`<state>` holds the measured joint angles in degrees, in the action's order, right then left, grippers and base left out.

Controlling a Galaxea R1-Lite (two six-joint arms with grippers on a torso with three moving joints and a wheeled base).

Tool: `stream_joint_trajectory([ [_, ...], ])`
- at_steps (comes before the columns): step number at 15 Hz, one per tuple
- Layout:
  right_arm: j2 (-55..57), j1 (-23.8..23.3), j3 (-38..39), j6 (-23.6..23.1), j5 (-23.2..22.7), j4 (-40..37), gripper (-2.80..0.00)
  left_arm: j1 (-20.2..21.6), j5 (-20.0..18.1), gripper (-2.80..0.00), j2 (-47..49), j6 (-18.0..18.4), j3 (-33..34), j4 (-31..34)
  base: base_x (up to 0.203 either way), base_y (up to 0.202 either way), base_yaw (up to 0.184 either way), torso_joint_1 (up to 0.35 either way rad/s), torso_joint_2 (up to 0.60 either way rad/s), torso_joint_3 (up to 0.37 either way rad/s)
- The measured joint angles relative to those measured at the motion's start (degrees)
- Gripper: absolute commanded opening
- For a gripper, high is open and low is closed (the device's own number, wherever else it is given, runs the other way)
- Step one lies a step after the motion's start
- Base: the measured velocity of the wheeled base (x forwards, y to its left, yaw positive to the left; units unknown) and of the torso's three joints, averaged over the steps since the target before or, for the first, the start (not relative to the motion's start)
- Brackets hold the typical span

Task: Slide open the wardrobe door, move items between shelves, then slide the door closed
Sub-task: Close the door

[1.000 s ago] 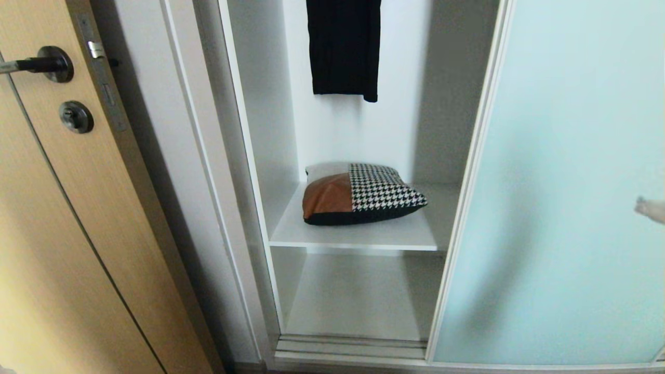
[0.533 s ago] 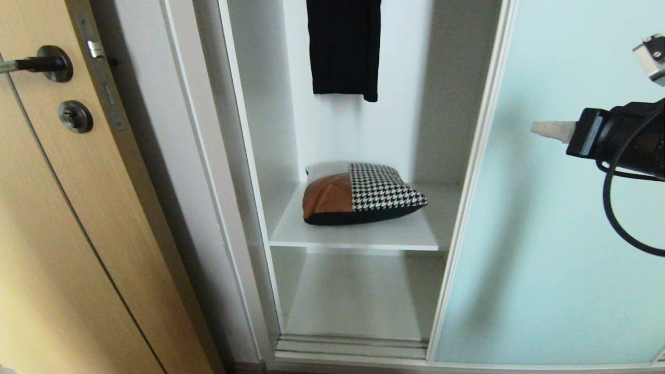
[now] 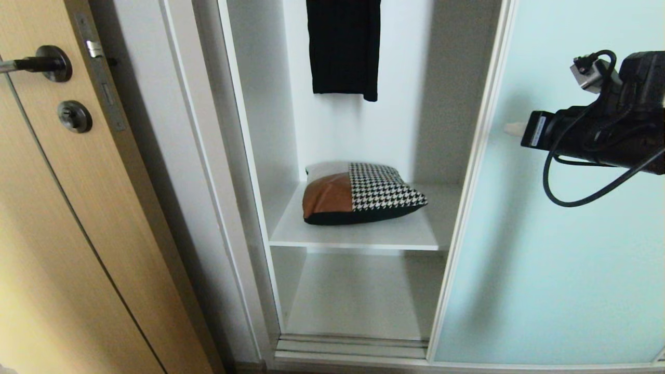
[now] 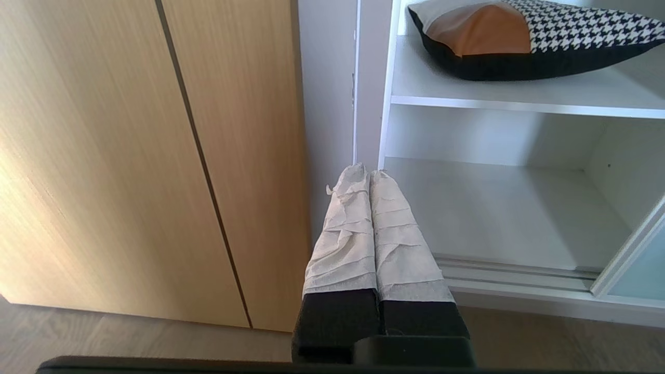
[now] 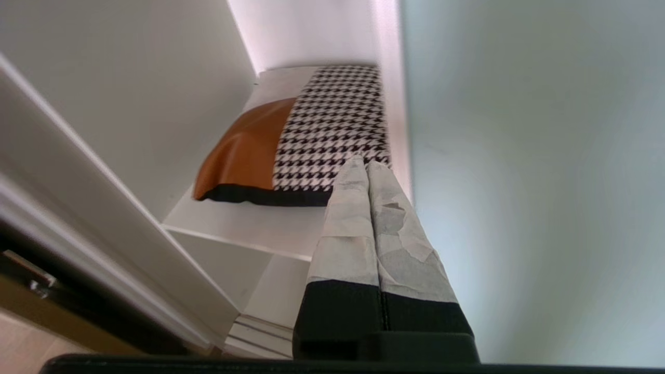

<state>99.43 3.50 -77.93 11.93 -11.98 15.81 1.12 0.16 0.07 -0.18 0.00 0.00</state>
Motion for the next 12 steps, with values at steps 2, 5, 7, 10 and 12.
stream_joint_trajectory([
  [2, 2.36, -0.13, -1.85, 0.19, 0.22, 0.0, -2.8, 0.0, 0.0, -2.8, 0.0, 0.02, 0.0, 0.0, 0.0, 0.0, 0.0, 0.0, 0.0, 0.0],
  [5, 5.04, -0.86, -3.82, 0.56, 0.43, 0.01, -2.8, 0.0, 0.02, -2.8, 0.0, 0.02, 0.0, 0.0, 0.0, 0.0, 0.0, 0.0, 0.0, 0.0],
  [7, 6.48, -1.6, -4.63, 1.25, 0.74, 0.04, -2.8, 0.0, 0.02, -2.8, 0.0, 0.0, 0.0, 0.0, 0.0, 0.0, 0.0, 0.0, 0.0, 0.0],
  [10, 8.53, -1.94, -5.58, 3.8, 2.68, 0.02, -2.8, 0.0, -0.02, -2.8, 0.0, 0.02, 0.0, 0.0, 0.0, 0.0, 0.0, 0.0, 0.0, 0.0],
  [12, 9.53, -1.93, -6.31, 4.97, 2.92, 0.04, -2.8, 0.0, 0.0, -2.8, 0.0, 0.02, 0.0, 0.0, 0.0, 0.0, 0.0, 0.0, 0.0, 0.0],
])
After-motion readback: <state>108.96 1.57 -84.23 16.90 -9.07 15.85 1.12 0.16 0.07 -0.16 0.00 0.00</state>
